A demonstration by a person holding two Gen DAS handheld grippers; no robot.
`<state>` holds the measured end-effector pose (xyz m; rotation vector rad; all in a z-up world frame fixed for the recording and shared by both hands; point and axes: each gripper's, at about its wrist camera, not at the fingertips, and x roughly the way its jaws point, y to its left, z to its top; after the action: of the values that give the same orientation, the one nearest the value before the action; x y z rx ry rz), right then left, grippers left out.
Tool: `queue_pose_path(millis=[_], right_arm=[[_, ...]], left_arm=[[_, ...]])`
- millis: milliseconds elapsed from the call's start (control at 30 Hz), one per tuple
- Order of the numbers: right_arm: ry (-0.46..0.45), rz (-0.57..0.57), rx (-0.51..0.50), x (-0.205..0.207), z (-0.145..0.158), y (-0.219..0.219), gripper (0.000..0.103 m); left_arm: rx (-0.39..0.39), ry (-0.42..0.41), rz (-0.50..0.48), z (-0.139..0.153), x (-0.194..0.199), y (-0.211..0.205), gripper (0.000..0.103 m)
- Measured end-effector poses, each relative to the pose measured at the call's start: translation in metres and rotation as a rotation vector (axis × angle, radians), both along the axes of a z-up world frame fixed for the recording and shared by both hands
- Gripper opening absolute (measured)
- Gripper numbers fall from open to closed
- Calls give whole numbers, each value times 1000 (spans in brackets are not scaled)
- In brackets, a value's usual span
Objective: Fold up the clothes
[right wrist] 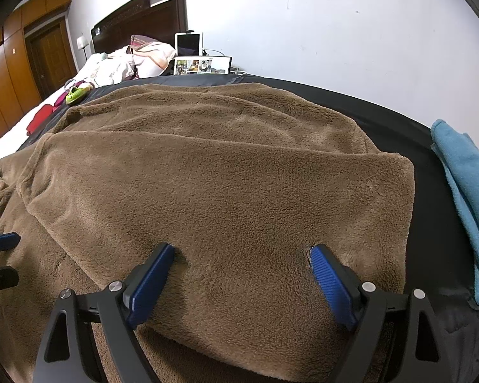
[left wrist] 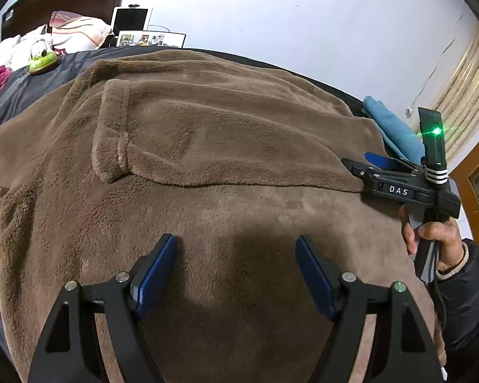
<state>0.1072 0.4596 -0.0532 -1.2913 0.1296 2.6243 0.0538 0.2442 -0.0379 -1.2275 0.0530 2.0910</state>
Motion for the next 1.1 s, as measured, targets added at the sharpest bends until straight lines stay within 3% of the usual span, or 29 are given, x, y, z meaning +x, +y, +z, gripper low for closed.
queue_pose_path(millis=[133,400,833,1100], right_arm=[[0,1,0,0,0,0,90],[1,1,-1,0,0,0,90],[5,2,-10,1,0,1,90],[7,2,-14,1,0,0,90]], left_arm=[[28,-14,40,6,2,-15,80],[86,49,168,35,21,-76,80],[151,48,569,36,53,-235,80],[119,107,799,28,65,-304,80]])
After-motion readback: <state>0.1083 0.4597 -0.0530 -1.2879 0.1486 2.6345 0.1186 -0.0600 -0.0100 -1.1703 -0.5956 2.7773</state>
